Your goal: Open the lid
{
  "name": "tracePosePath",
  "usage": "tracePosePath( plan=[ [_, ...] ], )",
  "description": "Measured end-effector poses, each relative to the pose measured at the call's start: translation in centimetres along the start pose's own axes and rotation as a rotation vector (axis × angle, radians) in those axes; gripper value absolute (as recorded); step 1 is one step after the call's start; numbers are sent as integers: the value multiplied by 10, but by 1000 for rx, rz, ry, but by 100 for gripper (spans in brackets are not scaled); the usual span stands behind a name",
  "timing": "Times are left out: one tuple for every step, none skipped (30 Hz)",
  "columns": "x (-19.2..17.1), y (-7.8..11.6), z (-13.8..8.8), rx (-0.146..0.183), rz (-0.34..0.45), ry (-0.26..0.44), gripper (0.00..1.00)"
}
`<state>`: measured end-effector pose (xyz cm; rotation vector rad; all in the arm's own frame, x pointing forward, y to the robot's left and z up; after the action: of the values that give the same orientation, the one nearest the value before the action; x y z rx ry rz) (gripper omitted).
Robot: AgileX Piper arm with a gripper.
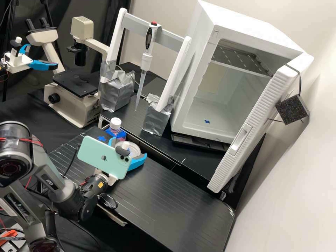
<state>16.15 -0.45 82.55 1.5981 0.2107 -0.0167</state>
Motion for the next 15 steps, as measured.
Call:
tracePosePath(
  plan=[
    [0, 0, 0, -2, 1, 0, 0],
    [0, 0, -1, -5, 3, 1, 0],
    [0, 1, -1, -7, 3, 1, 0],
    [0, 0, -2, -9, 3, 4, 0],
    [-1, 0, -2, -12, 3, 8, 0],
    [-1, 1, -3, -15, 4, 10, 0],
    [-1, 1, -4, -19, 6, 14, 0],
    [-1, 1, -5, -23, 8, 16, 0],
    [-1, 1, -5, -26, 11, 19, 0],
    [-2, 2, -7, -32, 15, 23, 0],
    [-2, 2, -8, -37, 20, 28, 0],
    [-3, 3, -9, -36, 23, 31, 0],
    [-4, 4, -11, -44, 27, 37, 0],
    [-4, 4, -12, -50, 32, 41, 0],
    [-5, 5, -13, -55, 34, 46, 0]
  ],
)
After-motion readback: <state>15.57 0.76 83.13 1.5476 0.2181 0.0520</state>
